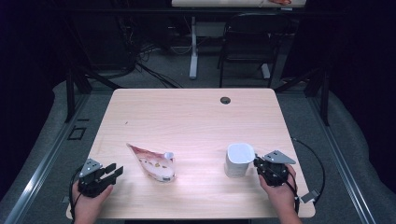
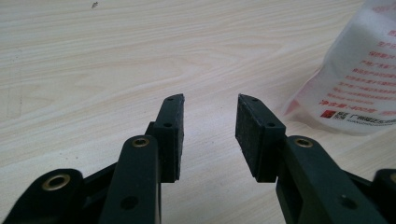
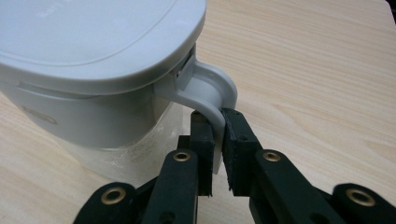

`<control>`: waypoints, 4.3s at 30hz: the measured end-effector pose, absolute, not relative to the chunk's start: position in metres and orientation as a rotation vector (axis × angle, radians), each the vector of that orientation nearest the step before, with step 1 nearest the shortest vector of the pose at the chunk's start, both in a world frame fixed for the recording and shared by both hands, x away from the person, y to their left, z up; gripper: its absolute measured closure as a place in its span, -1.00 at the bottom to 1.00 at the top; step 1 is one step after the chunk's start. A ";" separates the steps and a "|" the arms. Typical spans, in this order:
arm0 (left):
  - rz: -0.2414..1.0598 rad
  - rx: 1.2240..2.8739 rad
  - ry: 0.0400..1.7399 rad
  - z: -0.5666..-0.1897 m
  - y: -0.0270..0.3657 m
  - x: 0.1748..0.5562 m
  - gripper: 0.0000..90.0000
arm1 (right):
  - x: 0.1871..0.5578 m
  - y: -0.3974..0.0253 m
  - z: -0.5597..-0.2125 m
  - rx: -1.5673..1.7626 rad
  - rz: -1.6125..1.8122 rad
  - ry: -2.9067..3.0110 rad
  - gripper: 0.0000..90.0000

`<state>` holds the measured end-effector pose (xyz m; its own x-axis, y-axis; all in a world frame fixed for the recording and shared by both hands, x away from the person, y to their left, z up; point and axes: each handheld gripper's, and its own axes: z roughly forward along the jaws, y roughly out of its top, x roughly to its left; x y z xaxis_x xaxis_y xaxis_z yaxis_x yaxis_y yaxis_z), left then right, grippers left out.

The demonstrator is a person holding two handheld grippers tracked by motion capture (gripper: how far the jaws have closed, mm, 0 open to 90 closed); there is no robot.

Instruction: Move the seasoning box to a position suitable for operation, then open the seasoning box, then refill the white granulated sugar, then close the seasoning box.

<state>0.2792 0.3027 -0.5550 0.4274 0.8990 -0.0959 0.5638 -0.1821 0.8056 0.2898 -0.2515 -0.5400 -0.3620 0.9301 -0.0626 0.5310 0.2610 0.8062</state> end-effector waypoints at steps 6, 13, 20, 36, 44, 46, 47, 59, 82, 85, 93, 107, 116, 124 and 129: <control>0.515 1.879 1.230 -0.555 0.301 0.284 0.39 | 0.276 -0.242 -0.538 1.340 0.945 1.993 0.85; 0.520 1.885 1.214 -0.553 0.298 0.283 0.38 | 0.261 -0.238 -0.538 1.315 0.973 2.035 0.77; 0.528 1.880 1.209 -0.551 0.297 0.282 0.37 | 0.250 -0.244 -0.536 1.285 1.049 2.057 0.70; 0.528 1.876 1.221 -0.551 0.301 0.281 0.34 | 0.238 -0.247 -0.529 1.268 1.176 2.067 0.51; 0.517 1.866 1.237 -0.553 0.306 0.283 0.32 | 0.240 -0.257 -0.525 1.297 1.271 2.025 0.25; 0.492 1.857 1.248 -0.552 0.308 0.283 0.32 | 0.242 -0.259 -0.525 1.294 1.285 2.020 0.22; 0.486 1.835 1.251 -0.553 0.308 0.284 0.32 | 0.243 -0.259 -0.525 1.297 1.276 2.020 0.22; 0.498 1.856 1.254 -0.556 0.310 0.284 0.32 | 0.251 -0.256 -0.507 1.332 1.227 1.993 0.82; 0.511 1.866 1.272 -0.557 0.304 0.284 0.30 | 0.258 -0.239 -0.489 1.245 1.230 2.006 1.00; 0.509 1.877 1.269 -0.557 0.303 0.284 0.30 | 0.257 -0.238 -0.488 1.235 1.225 2.017 1.00; 0.520 1.864 1.278 -0.557 0.305 0.284 0.30 | 0.258 -0.239 -0.491 1.248 1.207 2.026 1.00; 0.518 1.876 1.270 -0.557 0.304 0.284 0.29 | 0.258 -0.233 -0.490 1.226 1.213 2.043 1.00; 0.522 1.871 1.274 -0.557 0.306 0.283 0.29 | 0.260 -0.232 -0.491 1.226 1.227 2.047 1.00; 0.526 1.868 1.275 -0.556 0.305 0.283 0.29 | 0.259 -0.234 -0.492 1.236 1.238 2.041 1.00; 0.526 1.870 1.272 -0.557 0.305 0.284 0.29 | 0.259 -0.235 -0.492 1.244 1.254 2.037 1.00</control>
